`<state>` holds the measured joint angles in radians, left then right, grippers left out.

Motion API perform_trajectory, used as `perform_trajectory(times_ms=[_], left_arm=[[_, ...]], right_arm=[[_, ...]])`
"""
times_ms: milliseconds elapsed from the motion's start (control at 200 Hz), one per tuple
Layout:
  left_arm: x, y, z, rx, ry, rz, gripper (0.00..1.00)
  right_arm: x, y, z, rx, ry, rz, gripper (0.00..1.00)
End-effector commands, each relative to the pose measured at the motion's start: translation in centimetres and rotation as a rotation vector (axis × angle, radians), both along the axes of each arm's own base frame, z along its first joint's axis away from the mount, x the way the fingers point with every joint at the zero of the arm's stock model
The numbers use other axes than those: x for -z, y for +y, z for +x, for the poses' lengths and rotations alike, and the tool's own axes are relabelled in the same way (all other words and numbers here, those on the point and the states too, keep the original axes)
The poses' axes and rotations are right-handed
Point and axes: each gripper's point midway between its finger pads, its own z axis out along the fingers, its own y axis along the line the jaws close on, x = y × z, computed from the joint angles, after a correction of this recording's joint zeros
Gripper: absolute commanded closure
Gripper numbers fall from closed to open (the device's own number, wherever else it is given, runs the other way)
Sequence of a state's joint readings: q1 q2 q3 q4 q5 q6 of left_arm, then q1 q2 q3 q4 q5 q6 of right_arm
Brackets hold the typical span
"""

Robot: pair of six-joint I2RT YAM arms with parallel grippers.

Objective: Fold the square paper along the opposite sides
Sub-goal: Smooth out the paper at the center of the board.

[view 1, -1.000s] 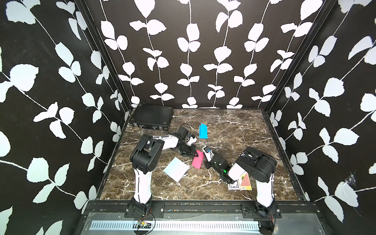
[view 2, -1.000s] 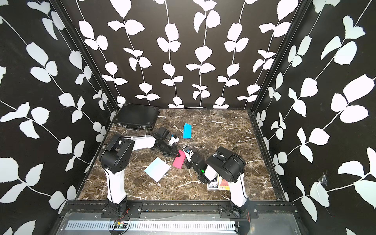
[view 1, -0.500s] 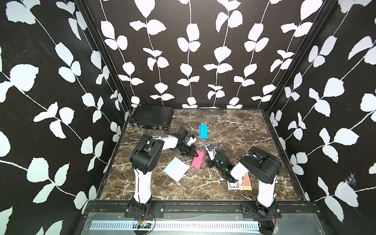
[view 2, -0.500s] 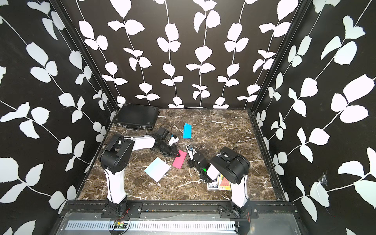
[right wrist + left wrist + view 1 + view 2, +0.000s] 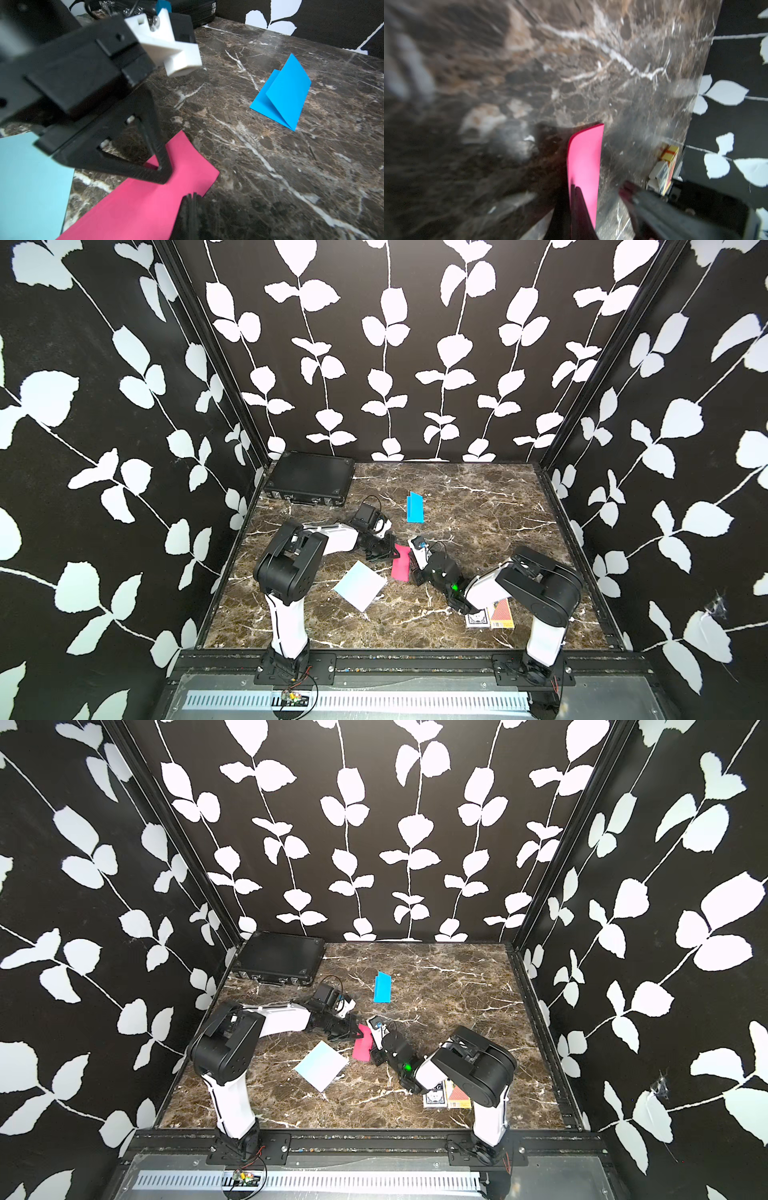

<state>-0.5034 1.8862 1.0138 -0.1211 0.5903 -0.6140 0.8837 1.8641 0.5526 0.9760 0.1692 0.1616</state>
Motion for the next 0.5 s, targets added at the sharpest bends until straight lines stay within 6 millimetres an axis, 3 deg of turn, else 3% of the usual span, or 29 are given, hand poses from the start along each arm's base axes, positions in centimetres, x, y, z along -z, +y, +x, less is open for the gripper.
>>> perform_trajectory(times_ms=[0,300,495], left_arm=[[0.0,0.6,0.7,-0.062,-0.03,0.04,1.0],[0.2,0.4,0.6,-0.057,-0.029,0.03,1.0],[0.2,0.5,0.4,-0.056,-0.028,0.03,1.0]], right_arm=[[-1.2,0.9,0.9,0.028,-0.031,0.051,0.97],[0.1,2.1,1.3,0.01,-0.023,0.034,0.97],[3.0,0.5,1.1,0.038,-0.007,-0.054,0.97]])
